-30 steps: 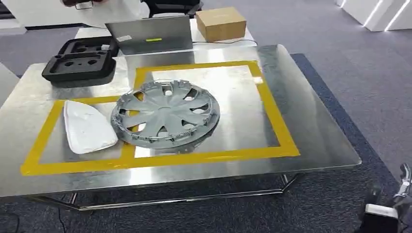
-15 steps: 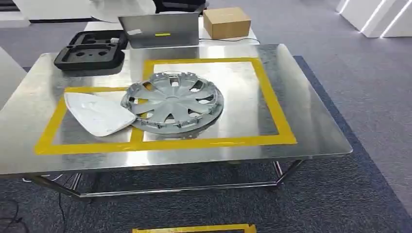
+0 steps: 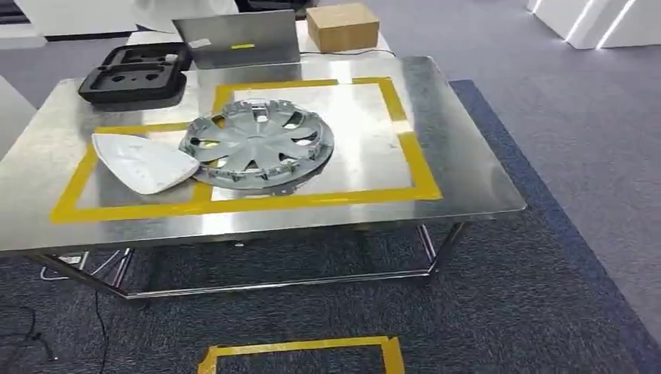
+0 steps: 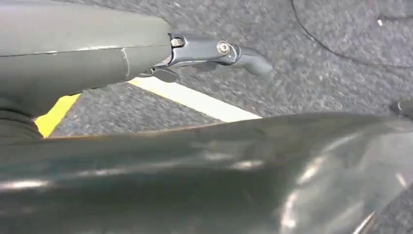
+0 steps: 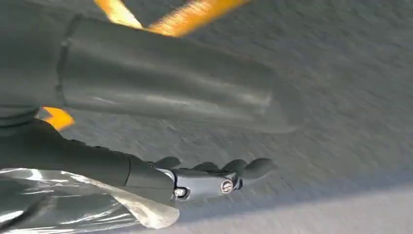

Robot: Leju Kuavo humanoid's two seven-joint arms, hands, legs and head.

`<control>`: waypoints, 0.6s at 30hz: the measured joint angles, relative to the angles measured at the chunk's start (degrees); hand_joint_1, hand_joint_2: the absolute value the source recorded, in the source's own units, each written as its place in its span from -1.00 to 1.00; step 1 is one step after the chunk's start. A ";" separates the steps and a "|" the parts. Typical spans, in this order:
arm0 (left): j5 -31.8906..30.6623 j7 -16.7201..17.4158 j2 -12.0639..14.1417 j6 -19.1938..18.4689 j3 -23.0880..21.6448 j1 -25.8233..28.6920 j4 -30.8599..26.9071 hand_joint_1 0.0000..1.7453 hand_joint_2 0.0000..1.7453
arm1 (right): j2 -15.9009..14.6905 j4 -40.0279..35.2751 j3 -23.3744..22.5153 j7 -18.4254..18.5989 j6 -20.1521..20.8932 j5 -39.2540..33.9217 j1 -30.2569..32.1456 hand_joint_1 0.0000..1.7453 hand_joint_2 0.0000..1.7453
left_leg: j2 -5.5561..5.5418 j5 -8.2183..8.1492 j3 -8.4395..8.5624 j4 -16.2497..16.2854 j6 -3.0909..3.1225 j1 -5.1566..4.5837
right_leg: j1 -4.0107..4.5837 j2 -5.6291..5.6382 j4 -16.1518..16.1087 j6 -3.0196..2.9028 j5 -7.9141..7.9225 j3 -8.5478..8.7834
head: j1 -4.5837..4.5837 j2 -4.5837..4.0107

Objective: Take the parts from the cabinet and place them on the table.

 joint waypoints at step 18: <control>-1.53 1.49 0.88 4.13 2.49 -1.78 1.03 -1.00 -1.00 | -3.56 20.07 -4.97 0.81 -0.09 11.15 -10.60 -1.00 -1.00 | 0.19 5.06 7.72 -10.38 3.86 -0.66 | 0.61 0.40 18.11 3.01 -5.22 -12.51 | 0.50 0.00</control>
